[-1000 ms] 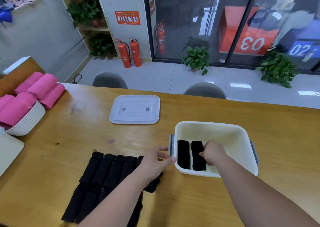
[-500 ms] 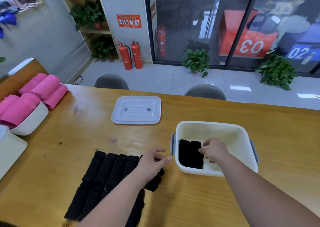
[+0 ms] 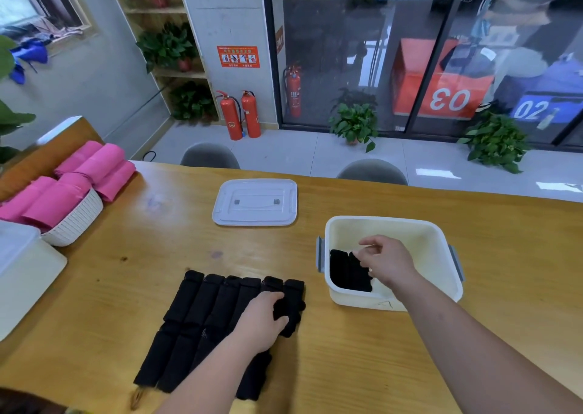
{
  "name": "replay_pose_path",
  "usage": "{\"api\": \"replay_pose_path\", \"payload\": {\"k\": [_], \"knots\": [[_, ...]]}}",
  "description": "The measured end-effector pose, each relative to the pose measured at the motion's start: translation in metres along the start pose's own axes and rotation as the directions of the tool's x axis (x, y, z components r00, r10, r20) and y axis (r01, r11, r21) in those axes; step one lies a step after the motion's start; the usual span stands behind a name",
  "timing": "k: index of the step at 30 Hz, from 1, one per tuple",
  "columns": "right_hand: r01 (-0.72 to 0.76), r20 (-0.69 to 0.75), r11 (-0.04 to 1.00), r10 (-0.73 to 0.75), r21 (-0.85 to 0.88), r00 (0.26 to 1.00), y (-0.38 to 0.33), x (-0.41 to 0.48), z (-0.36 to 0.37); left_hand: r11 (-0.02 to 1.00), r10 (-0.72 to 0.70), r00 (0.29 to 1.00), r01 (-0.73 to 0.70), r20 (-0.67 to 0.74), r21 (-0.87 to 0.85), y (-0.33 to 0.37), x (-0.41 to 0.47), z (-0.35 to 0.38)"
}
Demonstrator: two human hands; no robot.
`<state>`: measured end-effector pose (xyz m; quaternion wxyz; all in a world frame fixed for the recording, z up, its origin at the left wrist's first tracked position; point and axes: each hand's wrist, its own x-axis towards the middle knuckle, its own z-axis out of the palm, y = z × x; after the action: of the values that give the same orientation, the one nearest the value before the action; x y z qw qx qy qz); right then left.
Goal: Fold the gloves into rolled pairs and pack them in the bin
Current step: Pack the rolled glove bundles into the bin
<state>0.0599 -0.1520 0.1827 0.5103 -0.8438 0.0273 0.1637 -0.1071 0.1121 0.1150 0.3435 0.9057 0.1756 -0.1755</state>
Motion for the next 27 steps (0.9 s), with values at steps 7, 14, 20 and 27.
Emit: {"api": "replay_pose_path", "payload": {"k": [7,14,20,27], "knots": [[0.158,-0.007,0.982,-0.158,0.104,0.987,-0.016,-0.059,0.009,0.969,0.111,0.992,-0.121,0.060,0.217,0.005,-0.006,0.023],[0.191,0.129,0.982,-0.190,0.007,0.973,0.010,-0.108,0.022,0.990,0.103,0.994,-0.107,0.048,0.093,0.008,-0.020,0.053],[0.098,0.238,0.989,-0.071,-0.108,0.969,0.044,-0.122,0.037,0.996,-0.070,0.997,0.068,-0.037,-0.056,0.026,-0.009,0.055],[0.016,0.285,0.975,0.048,-0.220,0.957,0.071,-0.110,0.043,0.982,-0.188,0.982,0.187,-0.018,-0.038,0.033,0.006,0.065]]}}
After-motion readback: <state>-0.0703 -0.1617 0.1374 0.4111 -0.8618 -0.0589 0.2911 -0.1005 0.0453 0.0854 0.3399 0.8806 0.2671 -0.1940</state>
